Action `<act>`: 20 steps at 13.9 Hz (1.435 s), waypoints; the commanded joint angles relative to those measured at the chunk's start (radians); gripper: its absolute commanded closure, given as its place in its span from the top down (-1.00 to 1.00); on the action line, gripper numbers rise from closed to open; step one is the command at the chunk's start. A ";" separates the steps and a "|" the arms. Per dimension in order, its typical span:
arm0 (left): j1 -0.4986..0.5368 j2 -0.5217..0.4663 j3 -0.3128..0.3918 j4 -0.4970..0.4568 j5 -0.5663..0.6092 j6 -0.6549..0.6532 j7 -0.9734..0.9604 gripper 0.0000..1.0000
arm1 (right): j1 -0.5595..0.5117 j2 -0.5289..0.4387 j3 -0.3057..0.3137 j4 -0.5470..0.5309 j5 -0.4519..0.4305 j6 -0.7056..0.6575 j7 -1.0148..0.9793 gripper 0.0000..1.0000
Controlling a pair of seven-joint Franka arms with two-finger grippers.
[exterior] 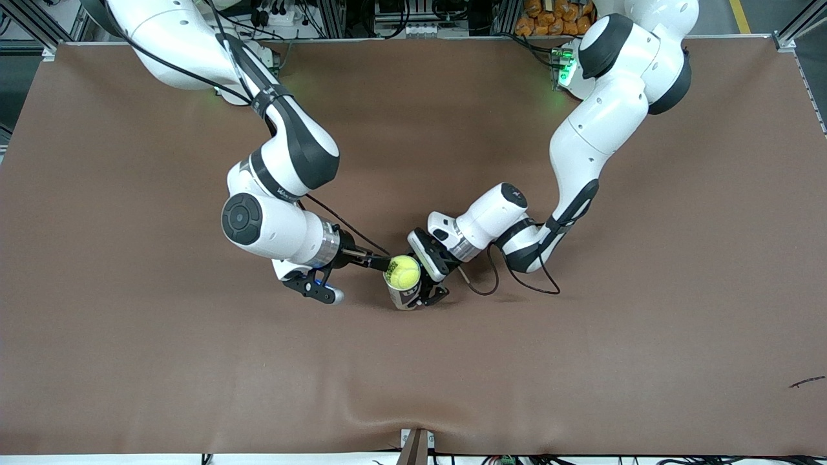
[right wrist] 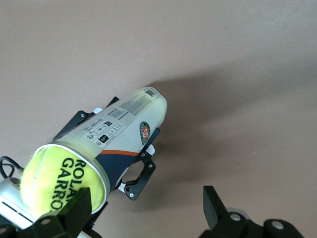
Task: Insert tennis ball vertically with right arm
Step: 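Release the ball and push it into the tube with the right gripper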
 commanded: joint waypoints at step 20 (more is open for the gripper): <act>-0.005 0.003 0.000 -0.006 0.010 0.042 0.006 0.55 | -0.035 -0.034 -0.037 0.032 -0.043 -0.022 -0.011 1.00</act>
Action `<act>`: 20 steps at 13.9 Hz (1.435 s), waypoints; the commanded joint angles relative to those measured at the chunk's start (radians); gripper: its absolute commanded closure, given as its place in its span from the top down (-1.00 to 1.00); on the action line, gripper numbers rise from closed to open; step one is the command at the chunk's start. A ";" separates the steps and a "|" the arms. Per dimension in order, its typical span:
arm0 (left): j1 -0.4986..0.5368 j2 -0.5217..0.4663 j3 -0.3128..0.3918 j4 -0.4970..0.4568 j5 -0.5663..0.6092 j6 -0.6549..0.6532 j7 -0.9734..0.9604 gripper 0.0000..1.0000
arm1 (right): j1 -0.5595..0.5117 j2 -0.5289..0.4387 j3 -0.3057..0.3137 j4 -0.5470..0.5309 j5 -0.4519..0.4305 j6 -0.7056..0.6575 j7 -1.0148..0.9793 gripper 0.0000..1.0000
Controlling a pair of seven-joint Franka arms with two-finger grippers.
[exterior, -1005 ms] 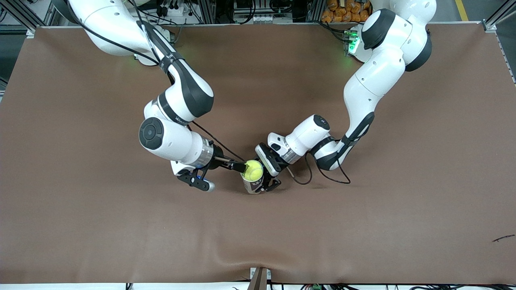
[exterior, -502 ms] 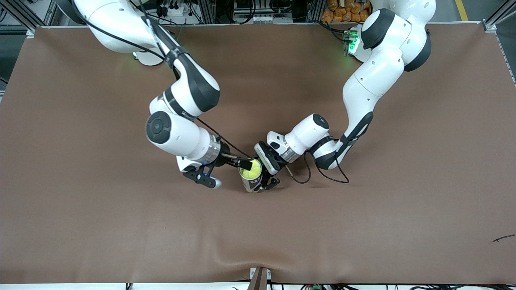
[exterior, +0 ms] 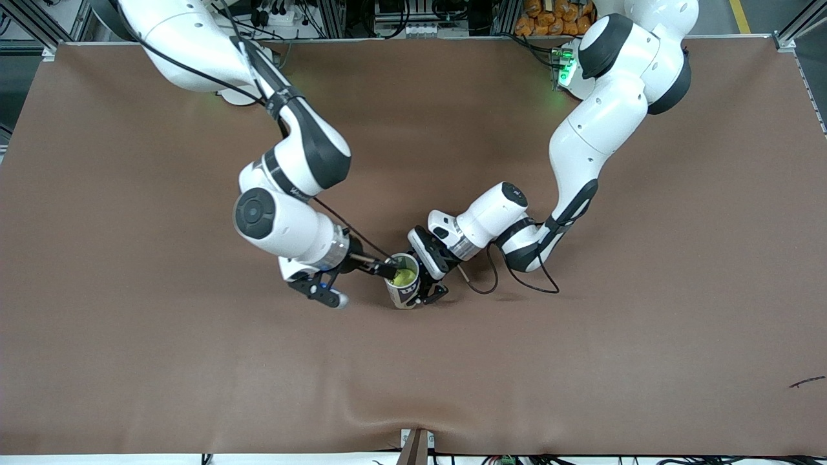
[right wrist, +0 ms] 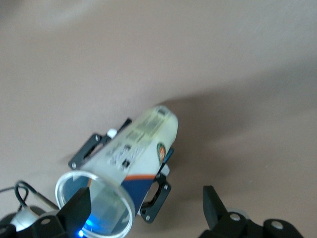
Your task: Insert tennis ball vertically with right arm
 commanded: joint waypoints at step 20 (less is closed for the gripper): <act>0.075 -0.013 -0.002 -0.129 0.013 0.051 0.006 1.00 | -0.358 -0.699 -0.311 -0.234 -0.260 -0.709 -0.891 1.00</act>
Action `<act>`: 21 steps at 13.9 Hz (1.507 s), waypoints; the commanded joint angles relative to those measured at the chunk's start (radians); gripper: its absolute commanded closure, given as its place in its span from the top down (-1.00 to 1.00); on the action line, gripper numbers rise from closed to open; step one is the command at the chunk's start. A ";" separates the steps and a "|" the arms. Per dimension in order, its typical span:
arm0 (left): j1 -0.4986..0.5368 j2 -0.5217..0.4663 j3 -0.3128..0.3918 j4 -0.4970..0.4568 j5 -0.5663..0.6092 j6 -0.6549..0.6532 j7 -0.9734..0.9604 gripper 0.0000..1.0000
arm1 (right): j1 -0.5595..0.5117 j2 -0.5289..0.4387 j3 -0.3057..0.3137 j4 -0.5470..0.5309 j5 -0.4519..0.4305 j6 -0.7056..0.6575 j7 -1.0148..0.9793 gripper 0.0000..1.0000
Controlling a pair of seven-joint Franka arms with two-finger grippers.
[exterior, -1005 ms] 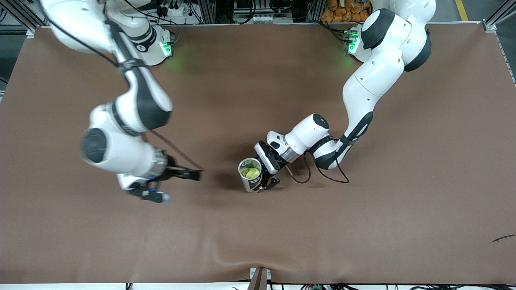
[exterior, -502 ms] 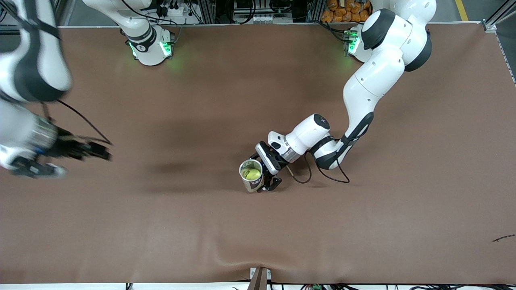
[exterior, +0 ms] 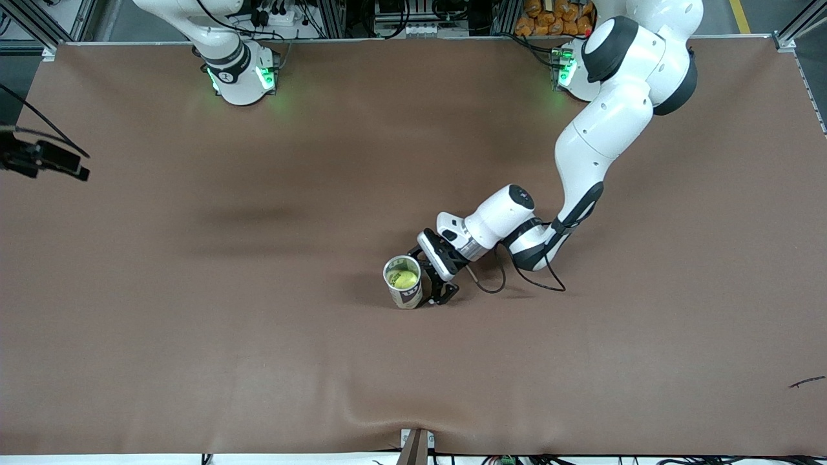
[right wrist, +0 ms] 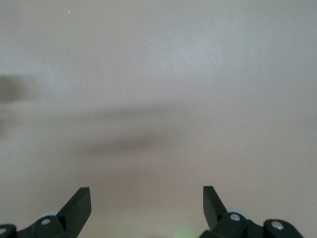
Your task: Insert tennis ball vertically with right arm
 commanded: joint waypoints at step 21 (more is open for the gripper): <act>0.185 -0.115 -0.080 0.129 -0.163 -0.422 -0.226 1.00 | 0.038 -0.002 -0.009 0.076 -0.002 -0.080 0.055 1.00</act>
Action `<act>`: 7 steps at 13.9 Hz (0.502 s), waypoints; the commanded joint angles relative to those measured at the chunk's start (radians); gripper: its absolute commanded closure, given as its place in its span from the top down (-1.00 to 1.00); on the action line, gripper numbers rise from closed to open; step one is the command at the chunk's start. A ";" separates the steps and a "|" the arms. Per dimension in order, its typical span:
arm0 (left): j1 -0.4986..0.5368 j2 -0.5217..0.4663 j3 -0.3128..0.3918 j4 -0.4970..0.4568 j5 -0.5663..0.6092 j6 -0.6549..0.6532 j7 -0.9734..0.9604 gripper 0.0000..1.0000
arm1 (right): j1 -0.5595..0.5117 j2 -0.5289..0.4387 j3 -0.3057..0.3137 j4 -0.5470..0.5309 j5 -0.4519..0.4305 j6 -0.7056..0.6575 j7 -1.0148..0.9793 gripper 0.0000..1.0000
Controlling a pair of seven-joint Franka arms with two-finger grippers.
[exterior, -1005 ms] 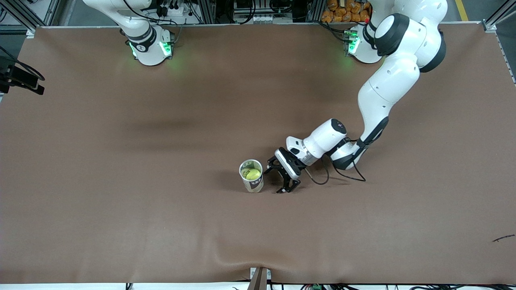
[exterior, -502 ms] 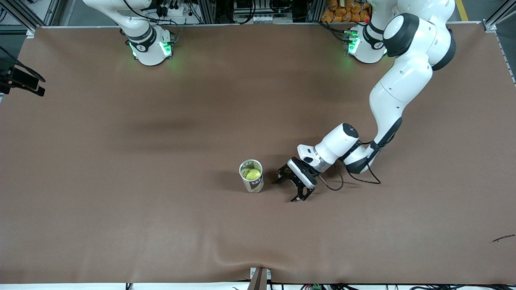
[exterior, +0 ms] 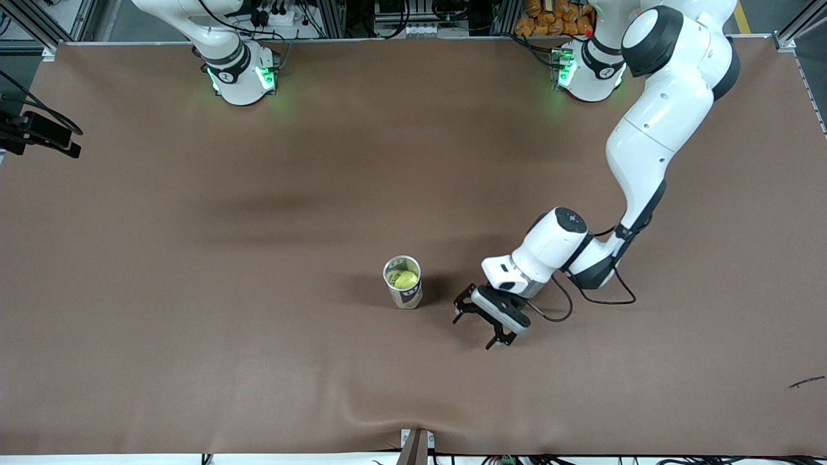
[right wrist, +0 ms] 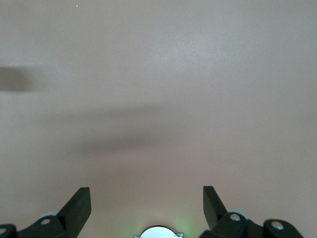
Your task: Insert tennis ball vertically with right arm
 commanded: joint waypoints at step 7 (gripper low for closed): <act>0.013 -0.187 -0.005 0.068 -0.196 -0.529 -0.020 1.00 | -0.002 -0.001 -0.007 0.000 0.001 0.002 0.017 1.00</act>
